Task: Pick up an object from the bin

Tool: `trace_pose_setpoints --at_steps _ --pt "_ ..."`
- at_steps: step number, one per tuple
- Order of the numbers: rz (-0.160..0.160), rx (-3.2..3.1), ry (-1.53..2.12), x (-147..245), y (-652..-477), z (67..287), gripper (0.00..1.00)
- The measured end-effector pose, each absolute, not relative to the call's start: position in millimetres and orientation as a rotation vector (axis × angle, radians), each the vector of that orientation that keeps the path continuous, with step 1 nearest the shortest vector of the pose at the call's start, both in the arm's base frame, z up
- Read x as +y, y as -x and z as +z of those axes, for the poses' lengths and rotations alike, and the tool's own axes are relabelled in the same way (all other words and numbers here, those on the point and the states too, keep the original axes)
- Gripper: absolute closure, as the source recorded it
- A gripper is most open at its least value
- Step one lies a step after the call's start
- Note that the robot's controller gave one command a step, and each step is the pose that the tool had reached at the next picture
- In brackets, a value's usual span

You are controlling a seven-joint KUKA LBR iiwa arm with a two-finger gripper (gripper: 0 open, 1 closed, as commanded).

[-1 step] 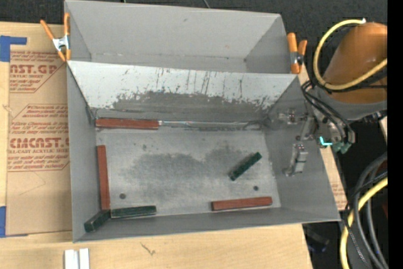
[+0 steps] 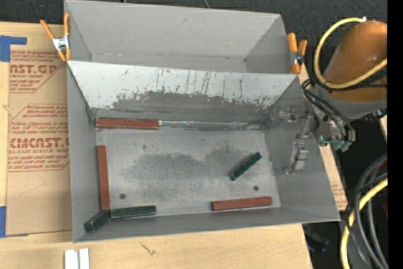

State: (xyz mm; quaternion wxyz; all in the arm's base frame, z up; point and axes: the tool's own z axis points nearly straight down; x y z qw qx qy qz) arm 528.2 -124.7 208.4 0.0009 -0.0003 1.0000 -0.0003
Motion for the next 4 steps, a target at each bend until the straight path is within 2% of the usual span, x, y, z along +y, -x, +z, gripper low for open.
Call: trace_pose_setpoints --at_steps 1,2,3,4 --pt "-0.003 3.132 0.101 -119 -523.4 169 0.00" --pt "0.001 3.108 0.453 -78 -578.3 80 1.00" --pt "0.000 3.108 0.453 -78 -578.5 80 0.00" --pt "0.000 3.108 0.453 -78 -578.4 80 0.00"
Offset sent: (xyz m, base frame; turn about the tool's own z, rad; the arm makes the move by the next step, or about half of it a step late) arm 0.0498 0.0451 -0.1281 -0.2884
